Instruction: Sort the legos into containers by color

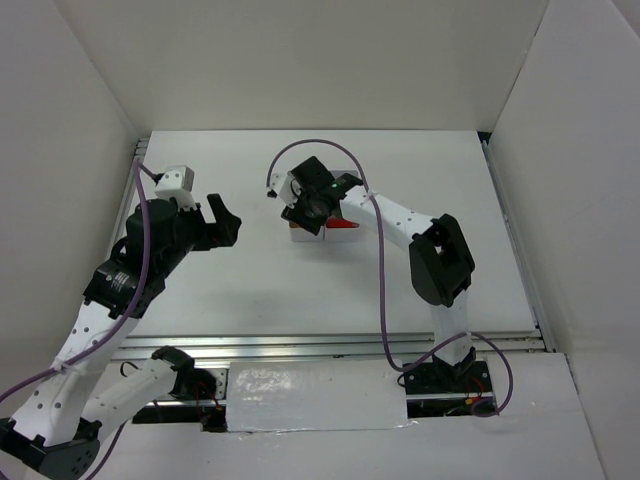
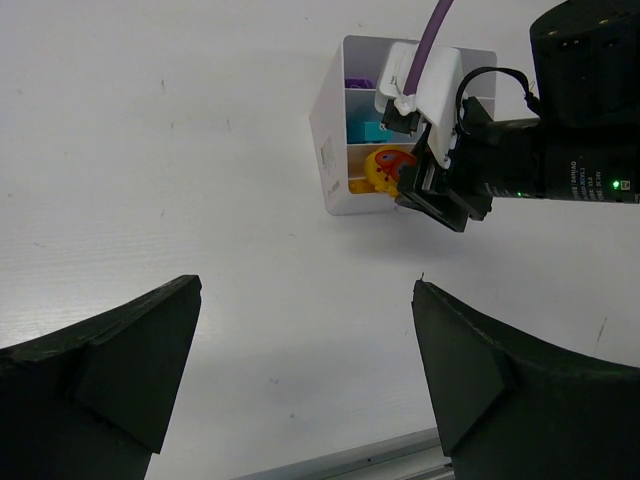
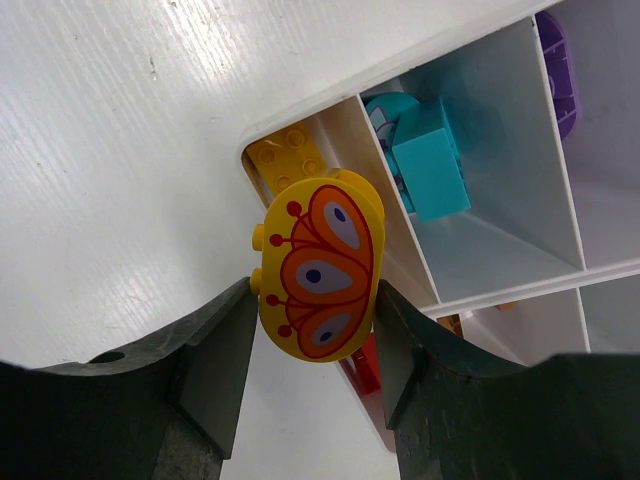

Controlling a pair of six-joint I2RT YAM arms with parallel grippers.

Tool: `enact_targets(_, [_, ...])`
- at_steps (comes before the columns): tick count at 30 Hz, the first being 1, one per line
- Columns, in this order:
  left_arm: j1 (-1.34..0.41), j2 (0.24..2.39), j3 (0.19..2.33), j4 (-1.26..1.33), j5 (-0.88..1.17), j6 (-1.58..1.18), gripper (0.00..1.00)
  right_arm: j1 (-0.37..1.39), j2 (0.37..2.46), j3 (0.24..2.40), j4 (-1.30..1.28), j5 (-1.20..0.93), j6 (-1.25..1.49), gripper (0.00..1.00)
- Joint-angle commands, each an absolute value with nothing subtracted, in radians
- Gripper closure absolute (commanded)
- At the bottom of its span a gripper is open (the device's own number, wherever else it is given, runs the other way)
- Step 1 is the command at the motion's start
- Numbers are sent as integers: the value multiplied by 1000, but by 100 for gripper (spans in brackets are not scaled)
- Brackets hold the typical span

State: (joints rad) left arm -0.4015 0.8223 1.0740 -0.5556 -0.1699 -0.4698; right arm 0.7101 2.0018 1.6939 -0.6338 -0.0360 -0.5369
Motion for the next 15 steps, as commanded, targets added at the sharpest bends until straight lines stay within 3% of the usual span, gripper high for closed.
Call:
enact_targets(1, [-397,808,1068,-518,-167,-445,1,716,2014,1701,-595,-32,-526,44])
enact_targets(5, [-397,808,1063,-514,-166,-446,1,716,2013,1701,-597,-32,-522,43])
enact_targets(6, [-397,808,1063,-514,-163,-446,1,716,2011,1697,-598,-32,-519,13])
enact_targets(7, [-397,810,1063,-512,-163,-446,1,715,2010,1694,-598,-41,-520,1])
enact_targets(15, [-396,805,1057,-511,-160,-449,1,715,1983,1671,-594,-75,-511,1])
